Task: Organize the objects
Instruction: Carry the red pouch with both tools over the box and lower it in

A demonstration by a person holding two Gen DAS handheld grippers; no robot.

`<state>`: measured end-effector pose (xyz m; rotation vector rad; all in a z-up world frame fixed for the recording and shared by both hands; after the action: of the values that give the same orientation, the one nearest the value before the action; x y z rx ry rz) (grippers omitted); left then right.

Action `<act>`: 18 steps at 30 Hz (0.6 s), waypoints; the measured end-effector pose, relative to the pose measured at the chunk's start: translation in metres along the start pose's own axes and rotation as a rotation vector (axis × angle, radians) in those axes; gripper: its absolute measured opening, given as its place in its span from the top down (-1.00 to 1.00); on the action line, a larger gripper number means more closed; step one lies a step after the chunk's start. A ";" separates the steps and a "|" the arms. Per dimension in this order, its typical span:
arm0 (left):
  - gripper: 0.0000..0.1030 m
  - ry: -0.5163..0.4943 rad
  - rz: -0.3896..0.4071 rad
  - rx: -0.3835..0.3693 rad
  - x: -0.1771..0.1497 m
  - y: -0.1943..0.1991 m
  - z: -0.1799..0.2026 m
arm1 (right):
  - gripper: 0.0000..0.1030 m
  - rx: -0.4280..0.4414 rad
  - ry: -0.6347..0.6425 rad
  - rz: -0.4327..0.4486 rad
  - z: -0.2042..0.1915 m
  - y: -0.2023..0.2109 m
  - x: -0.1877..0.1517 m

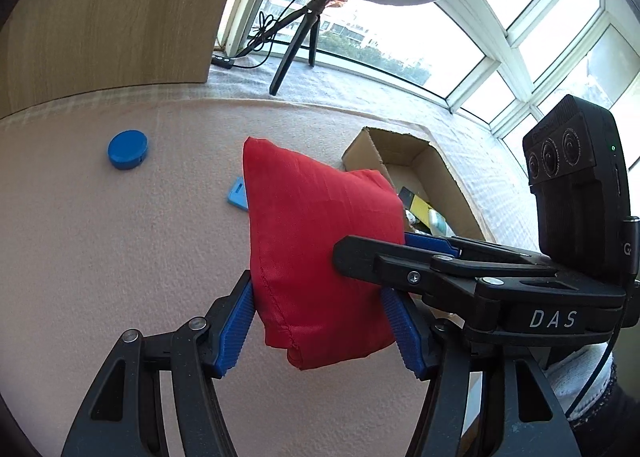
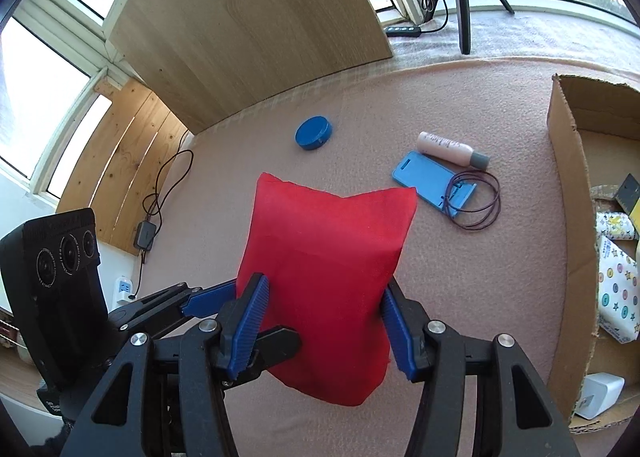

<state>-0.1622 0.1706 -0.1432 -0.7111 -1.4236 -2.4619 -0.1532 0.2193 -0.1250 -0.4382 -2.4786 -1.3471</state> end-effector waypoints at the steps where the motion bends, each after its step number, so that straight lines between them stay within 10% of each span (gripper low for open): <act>1: -0.27 -0.010 0.002 -0.007 0.006 -0.004 0.009 | -0.02 -0.009 -0.001 0.013 0.005 0.007 0.004; 18: -0.27 -0.140 0.004 -0.082 0.082 -0.079 0.122 | -0.02 -0.147 -0.050 0.182 0.105 0.103 0.059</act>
<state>-0.2281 0.3206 -0.1105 -0.9195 -1.3724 -2.5234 -0.1772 0.3690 -0.0783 -0.7197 -2.3211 -1.4634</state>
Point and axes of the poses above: each gripper's, at about its wrist camera, not at the fingertips, and y roughly against the way its jaws point, z to its right, x to its top, the point moved 7 cm from there along -y, roughly the way its jaws point, and after that the axes turned 2 degrees about x, right-handed, at the moved point
